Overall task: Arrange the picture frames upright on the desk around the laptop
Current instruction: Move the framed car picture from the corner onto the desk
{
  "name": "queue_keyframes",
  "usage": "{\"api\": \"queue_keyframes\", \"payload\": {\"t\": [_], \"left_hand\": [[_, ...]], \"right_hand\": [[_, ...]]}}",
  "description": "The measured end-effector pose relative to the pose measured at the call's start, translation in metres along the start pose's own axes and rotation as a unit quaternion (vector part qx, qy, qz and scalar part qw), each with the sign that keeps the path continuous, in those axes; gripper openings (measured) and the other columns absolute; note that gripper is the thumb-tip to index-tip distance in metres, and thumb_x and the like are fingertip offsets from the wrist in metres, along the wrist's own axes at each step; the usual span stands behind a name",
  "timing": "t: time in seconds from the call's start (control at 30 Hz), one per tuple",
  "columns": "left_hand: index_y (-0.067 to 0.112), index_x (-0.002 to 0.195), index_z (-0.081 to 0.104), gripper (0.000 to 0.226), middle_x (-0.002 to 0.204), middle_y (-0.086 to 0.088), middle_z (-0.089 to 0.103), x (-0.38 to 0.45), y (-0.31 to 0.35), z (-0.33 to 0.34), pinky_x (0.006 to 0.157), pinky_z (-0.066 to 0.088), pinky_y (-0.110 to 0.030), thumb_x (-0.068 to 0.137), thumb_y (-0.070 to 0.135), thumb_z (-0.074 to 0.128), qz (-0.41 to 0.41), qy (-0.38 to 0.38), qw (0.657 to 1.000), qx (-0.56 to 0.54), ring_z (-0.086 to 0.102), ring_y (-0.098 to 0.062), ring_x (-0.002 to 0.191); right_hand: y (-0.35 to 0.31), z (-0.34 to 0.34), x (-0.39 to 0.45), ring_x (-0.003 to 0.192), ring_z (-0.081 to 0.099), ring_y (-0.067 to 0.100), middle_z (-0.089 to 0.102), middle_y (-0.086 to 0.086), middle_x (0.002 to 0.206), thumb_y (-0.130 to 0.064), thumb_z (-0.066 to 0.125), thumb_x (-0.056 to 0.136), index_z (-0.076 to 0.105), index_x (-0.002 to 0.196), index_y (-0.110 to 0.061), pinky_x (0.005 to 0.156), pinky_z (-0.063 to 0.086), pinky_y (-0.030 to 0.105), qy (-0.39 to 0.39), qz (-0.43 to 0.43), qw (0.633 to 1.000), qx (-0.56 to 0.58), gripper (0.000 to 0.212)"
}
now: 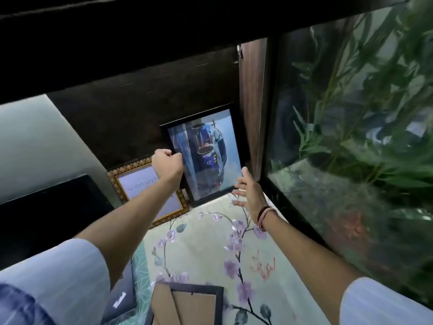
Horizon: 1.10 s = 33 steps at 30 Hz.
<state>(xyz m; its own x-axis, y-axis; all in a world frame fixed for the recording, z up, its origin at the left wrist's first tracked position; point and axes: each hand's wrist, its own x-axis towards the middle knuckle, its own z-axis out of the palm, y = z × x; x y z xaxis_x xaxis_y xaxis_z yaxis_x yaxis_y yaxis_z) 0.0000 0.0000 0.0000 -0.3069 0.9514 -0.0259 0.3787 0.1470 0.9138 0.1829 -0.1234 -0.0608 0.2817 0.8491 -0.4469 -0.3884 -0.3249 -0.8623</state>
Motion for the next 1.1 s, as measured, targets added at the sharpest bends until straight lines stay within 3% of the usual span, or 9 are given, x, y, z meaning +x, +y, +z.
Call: {"api": "queue_keyframes", "payload": {"t": [0.1, 0.37, 0.5, 0.53, 0.6, 0.7, 0.87, 0.97, 1.1], "left_hand": [[0.01, 0.127, 0.056, 0.049, 0.127, -0.009, 0.058, 0.007, 0.012, -0.002, 0.1, 0.052, -0.041, 0.083, 0.021, 0.073, -0.02, 0.046, 0.999, -0.018, 0.06, -0.025, 0.114], [0.005, 0.142, 0.055, 0.052, 0.133, -0.005, 0.062, 0.02, 0.018, -0.004, 0.107, 0.044, -0.035, 0.095, 0.024, 0.067, -0.029, -0.018, 0.998, -0.056, 0.056, -0.021, 0.121], [0.017, 0.095, 0.064, 0.005, 0.095, -0.002, 0.064, 0.015, 0.02, -0.007, 0.096, 0.049, -0.04, 0.099, 0.015, 0.063, -0.019, -0.058, 0.994, -0.093, 0.055, -0.02, 0.098], [0.02, 0.084, 0.059, 0.017, 0.087, 0.001, 0.06, 0.014, 0.021, -0.009, 0.09, 0.048, -0.038, 0.1, 0.013, 0.062, -0.021, -0.066, 0.992, -0.103, 0.055, -0.019, 0.094], [0.016, 0.083, 0.058, 0.019, 0.084, 0.001, 0.058, 0.014, 0.022, -0.016, 0.086, 0.049, -0.038, 0.1, 0.011, 0.061, -0.03, -0.09, 0.987, -0.132, 0.056, -0.016, 0.09], [0.013, 0.086, 0.062, 0.013, 0.094, -0.005, 0.062, 0.011, 0.021, -0.031, 0.097, 0.054, -0.043, 0.099, 0.012, 0.062, -0.051, -0.121, 0.978, -0.164, 0.059, -0.017, 0.094], [0.011, 0.094, 0.061, 0.011, 0.101, -0.011, 0.065, -0.012, 0.004, -0.064, 0.086, 0.06, -0.044, 0.1, 0.003, 0.057, -0.078, -0.149, 0.966, -0.197, 0.065, -0.02, 0.096], [0.023, 0.112, 0.058, 0.035, 0.115, -0.007, 0.07, -0.031, -0.012, -0.094, 0.085, 0.059, -0.043, 0.098, -0.009, 0.054, -0.094, -0.152, 0.958, -0.225, 0.07, -0.021, 0.1], [0.023, 0.139, 0.051, 0.065, 0.123, -0.007, 0.069, -0.051, -0.035, -0.142, 0.075, 0.061, -0.035, 0.091, -0.02, 0.052, -0.119, -0.139, 0.949, -0.256, 0.071, -0.025, 0.108]], "right_hand": [[-0.001, -0.006, 0.007, 0.123, 0.059, 0.031, 0.058, 0.016, 0.137, -0.066, 0.047, 0.092, 0.06, 0.123, -0.016, 0.098, 0.052, 0.055, 0.003, 0.021, 1.0, 0.0, 0.06], [0.009, -0.016, 0.032, 0.125, 0.057, 0.031, 0.053, 0.016, 0.145, -0.064, 0.044, 0.094, 0.05, 0.143, -0.008, 0.099, 0.052, 0.053, 0.007, 0.048, 0.998, 0.048, 0.075], [0.023, -0.019, 0.048, 0.132, 0.05, 0.033, 0.043, 0.016, 0.151, -0.062, 0.053, 0.092, 0.042, 0.149, -0.013, 0.102, 0.049, 0.053, 0.03, 0.083, 0.99, 0.112, 0.076], [0.028, -0.02, 0.054, 0.137, 0.045, 0.035, 0.04, 0.016, 0.154, -0.061, 0.055, 0.091, 0.038, 0.151, -0.015, 0.103, 0.048, 0.053, 0.028, 0.098, 0.986, 0.129, 0.078], [0.039, -0.018, 0.059, 0.135, 0.046, 0.037, 0.043, 0.015, 0.146, -0.06, 0.059, 0.089, 0.041, 0.149, -0.018, 0.099, 0.048, 0.053, 0.029, 0.125, 0.98, 0.152, 0.075], [0.058, -0.012, 0.063, 0.103, 0.062, 0.031, 0.061, 0.012, 0.125, -0.052, 0.059, 0.093, 0.059, 0.128, -0.013, 0.077, 0.055, 0.047, 0.031, 0.138, 0.971, 0.191, 0.052], [0.074, -0.013, 0.045, 0.092, 0.068, 0.032, 0.062, 0.021, 0.123, -0.024, 0.053, 0.101, 0.052, 0.125, 0.0, 0.061, 0.059, 0.039, 0.041, 0.108, 0.974, 0.195, 0.034], [0.073, -0.018, 0.019, 0.081, 0.064, 0.029, 0.062, 0.02, 0.101, -0.014, 0.05, 0.103, 0.05, 0.126, 0.006, 0.079, 0.057, 0.053, 0.039, 0.097, 0.982, 0.158, 0.031], [0.074, -0.02, -0.006, 0.098, 0.066, 0.033, 0.064, 0.03, 0.124, -0.009, 0.051, 0.102, 0.053, 0.126, 0.008, 0.098, 0.05, 0.06, 0.004, 0.091, 0.989, 0.117, 0.03]]}}
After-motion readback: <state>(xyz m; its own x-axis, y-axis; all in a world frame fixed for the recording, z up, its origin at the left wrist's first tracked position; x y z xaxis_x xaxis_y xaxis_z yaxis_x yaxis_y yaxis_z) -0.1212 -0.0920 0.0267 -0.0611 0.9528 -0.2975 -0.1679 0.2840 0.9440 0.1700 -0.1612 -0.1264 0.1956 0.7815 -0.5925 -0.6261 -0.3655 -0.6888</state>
